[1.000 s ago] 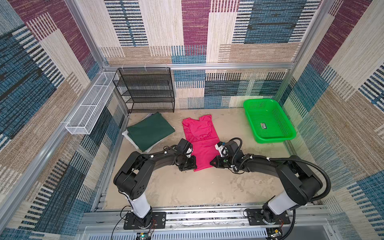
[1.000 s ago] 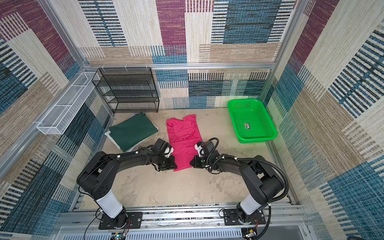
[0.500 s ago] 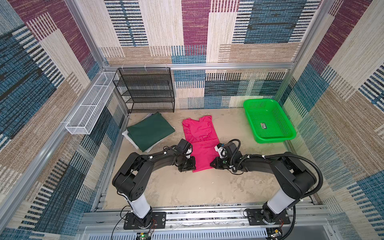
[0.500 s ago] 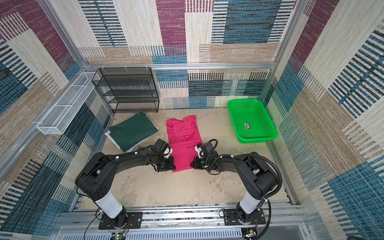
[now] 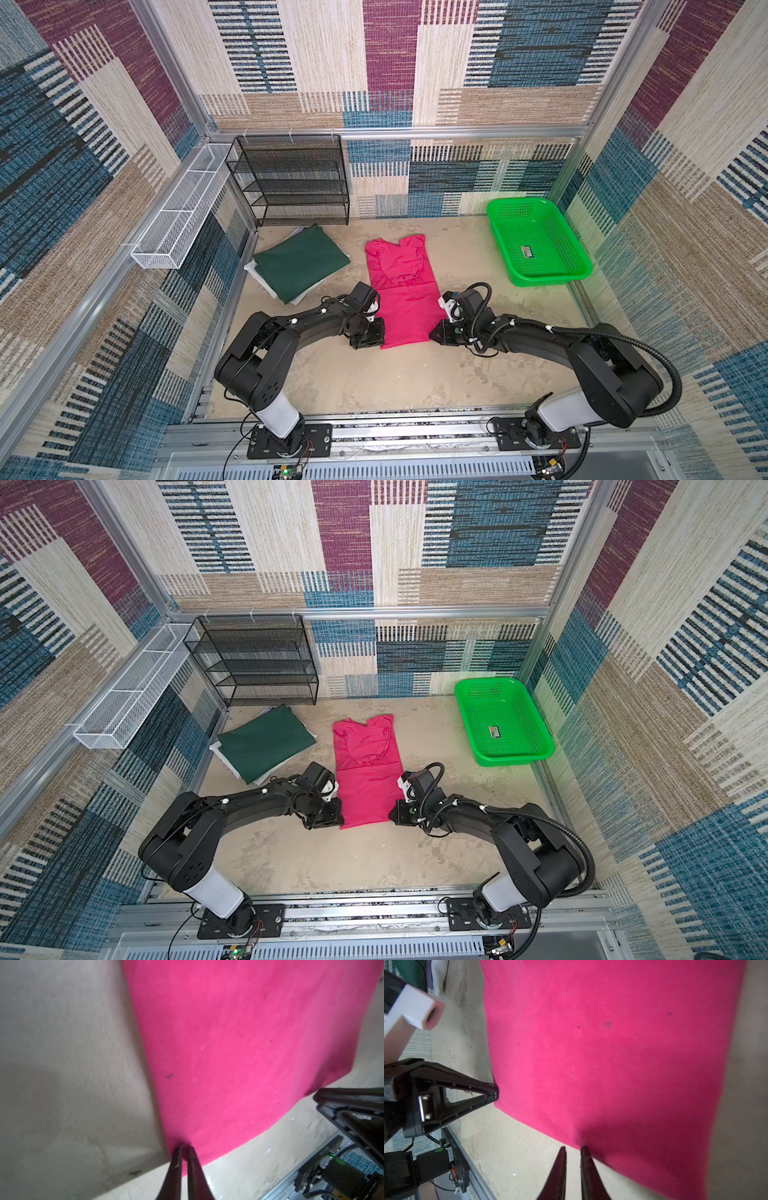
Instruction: Fold and stack the t-shirts
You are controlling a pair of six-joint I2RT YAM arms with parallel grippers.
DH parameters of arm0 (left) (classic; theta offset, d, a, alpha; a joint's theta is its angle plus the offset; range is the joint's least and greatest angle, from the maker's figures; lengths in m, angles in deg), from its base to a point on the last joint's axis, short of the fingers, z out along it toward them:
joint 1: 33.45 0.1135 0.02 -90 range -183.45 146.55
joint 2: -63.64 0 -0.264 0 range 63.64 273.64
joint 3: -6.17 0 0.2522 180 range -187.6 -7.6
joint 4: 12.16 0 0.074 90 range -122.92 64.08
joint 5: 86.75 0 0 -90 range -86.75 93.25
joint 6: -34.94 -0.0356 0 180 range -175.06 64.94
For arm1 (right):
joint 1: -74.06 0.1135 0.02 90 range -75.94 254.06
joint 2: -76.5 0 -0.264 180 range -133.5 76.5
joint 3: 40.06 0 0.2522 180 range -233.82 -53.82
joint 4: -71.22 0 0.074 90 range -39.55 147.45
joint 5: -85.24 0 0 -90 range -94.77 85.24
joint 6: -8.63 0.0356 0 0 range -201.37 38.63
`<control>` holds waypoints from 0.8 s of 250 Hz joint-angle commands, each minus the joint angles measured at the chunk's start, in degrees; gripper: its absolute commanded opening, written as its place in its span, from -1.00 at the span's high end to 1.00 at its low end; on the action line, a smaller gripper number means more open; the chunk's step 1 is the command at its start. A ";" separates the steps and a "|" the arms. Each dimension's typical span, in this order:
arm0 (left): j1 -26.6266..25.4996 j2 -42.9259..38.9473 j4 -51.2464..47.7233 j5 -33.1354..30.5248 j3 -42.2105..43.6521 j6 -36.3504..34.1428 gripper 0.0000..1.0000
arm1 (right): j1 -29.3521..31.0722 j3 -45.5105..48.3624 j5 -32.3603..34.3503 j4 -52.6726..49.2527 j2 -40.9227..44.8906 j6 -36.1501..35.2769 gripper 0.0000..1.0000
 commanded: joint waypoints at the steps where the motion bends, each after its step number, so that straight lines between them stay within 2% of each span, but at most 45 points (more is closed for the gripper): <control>1: 0.04 -1.51 -6.55 -3.20 1.54 -1.89 0.76 | 0.07 -0.34 1.99 -3.72 2.90 -0.33 0.63; 38: 0.12 -4.18 -8.79 -4.63 2.13 -3.14 0.75 | 0.07 0.93 3.41 -5.99 4.70 -0.12 0.57; 103: 0.12 -4.25 -8.17 -4.39 1.60 -2.91 0.73 | 0.07 4.73 0.85 -3.97 5.08 1.58 0.58; 178: 0.12 -6.60 -9.39 -4.94 2.34 -3.06 0.73 | 0.07 6.21 4.85 -8.51 6.42 1.26 0.58; 200: 0.14 -9.57 -10.49 -5.09 2.99 -3.48 0.65 | 0.07 5.71 6.27 -11.27 8.76 1.33 0.57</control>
